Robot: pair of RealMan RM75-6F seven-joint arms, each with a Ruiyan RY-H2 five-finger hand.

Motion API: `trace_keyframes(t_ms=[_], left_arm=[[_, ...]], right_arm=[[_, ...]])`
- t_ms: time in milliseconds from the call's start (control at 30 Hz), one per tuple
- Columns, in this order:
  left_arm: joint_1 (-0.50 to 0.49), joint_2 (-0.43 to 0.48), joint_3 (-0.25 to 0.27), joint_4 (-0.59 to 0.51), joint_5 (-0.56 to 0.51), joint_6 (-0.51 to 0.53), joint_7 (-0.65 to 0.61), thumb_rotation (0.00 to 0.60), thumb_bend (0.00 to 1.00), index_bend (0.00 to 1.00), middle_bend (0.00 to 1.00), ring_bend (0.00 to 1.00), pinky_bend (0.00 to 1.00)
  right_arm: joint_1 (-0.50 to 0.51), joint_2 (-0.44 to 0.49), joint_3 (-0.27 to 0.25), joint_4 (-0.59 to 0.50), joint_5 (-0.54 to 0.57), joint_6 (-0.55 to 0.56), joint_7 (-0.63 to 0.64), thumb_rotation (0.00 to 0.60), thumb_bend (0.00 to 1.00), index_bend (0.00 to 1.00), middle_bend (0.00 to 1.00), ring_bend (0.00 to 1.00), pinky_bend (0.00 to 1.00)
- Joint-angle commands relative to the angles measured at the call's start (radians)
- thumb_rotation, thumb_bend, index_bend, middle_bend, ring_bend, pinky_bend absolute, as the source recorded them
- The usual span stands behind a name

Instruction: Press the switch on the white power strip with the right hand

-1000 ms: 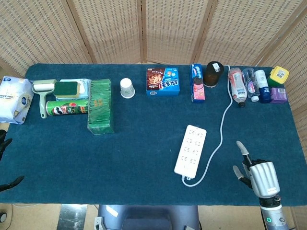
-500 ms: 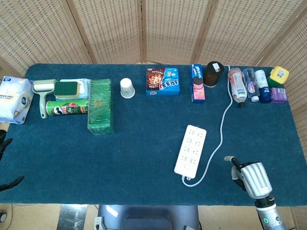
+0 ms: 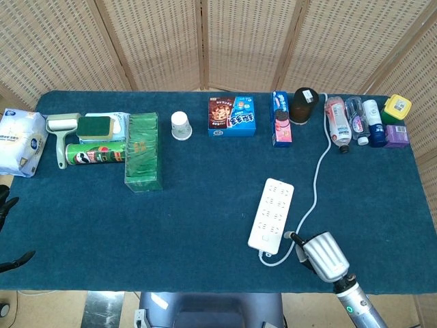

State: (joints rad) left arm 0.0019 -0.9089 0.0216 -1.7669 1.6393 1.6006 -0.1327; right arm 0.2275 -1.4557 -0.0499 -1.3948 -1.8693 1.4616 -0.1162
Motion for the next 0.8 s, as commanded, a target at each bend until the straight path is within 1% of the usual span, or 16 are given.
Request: trace_keyframes(t_ms=[33,167,333,467,800], left_arm=[[-0.001,-0.001,0.0,0.0,-0.002,-0.002,0.003,0.6,0.07,0.0,0.0,0.0,0.08],[-0.004,-0.001,-0.002,-0.002,-0.007,-0.008,0.005,0.6,0.07,0.0,0.0,0.0,0.08],[-0.005,0.001,-0.005,-0.005,-0.015,-0.012,0.003,0.6,0.07,0.0,0.0,0.0,0.08],[-0.006,0.002,-0.005,-0.003,-0.02,-0.015,-0.001,0.6,0.07,0.0,0.0,0.0,0.08],[-0.002,0.005,-0.007,0.003,-0.022,-0.007,-0.018,0.6,0.07,0.0,0.0,0.0,0.08]], right_arm=[[0.02,-0.017,-0.004,-0.013,-0.002,-0.038,-0.037,0.6,0.85,0.35,0.97,1.0,1.0],[0.043,-0.034,0.002,-0.028,0.006,-0.084,-0.081,0.6,0.87,0.34,0.97,1.0,1.0],[0.083,-0.068,0.024,-0.041,0.037,-0.158,-0.143,0.6,0.87,0.32,0.97,1.0,1.0],[0.099,-0.09,0.032,-0.038,0.059,-0.19,-0.172,0.6,0.87,0.32,0.97,1.0,1.0],[0.106,-0.112,0.02,-0.009,0.088,-0.2,-0.187,0.6,0.87,0.32,0.97,1.0,1.0]])
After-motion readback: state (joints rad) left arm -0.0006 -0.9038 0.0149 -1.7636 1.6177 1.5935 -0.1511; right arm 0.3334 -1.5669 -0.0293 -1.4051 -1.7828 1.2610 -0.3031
